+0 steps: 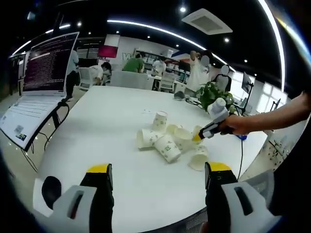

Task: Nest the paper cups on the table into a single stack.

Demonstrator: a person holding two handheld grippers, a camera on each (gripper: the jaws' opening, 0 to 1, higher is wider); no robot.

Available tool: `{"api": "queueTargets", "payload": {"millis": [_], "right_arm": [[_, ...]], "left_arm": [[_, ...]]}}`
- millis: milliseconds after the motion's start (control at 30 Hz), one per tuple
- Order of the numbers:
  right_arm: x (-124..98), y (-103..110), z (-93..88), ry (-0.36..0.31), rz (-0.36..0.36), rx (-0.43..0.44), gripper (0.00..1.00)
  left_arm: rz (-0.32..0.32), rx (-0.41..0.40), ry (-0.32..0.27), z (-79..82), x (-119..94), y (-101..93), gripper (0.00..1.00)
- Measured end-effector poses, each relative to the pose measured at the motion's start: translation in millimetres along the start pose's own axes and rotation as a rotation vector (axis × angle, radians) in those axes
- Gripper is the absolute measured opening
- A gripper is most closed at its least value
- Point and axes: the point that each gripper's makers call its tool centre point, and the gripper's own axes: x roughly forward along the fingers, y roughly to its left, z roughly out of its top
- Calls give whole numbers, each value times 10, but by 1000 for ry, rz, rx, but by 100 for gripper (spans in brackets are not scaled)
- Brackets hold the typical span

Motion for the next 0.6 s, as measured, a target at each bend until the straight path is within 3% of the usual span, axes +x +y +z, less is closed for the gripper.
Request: {"api": "queueTargets", "payload": {"millis": [600], "right_arm": [[-89, -16, 67, -31, 5, -23, 0]], "left_arm": [[-24, 12, -1, 4, 20, -88, 75]]}}
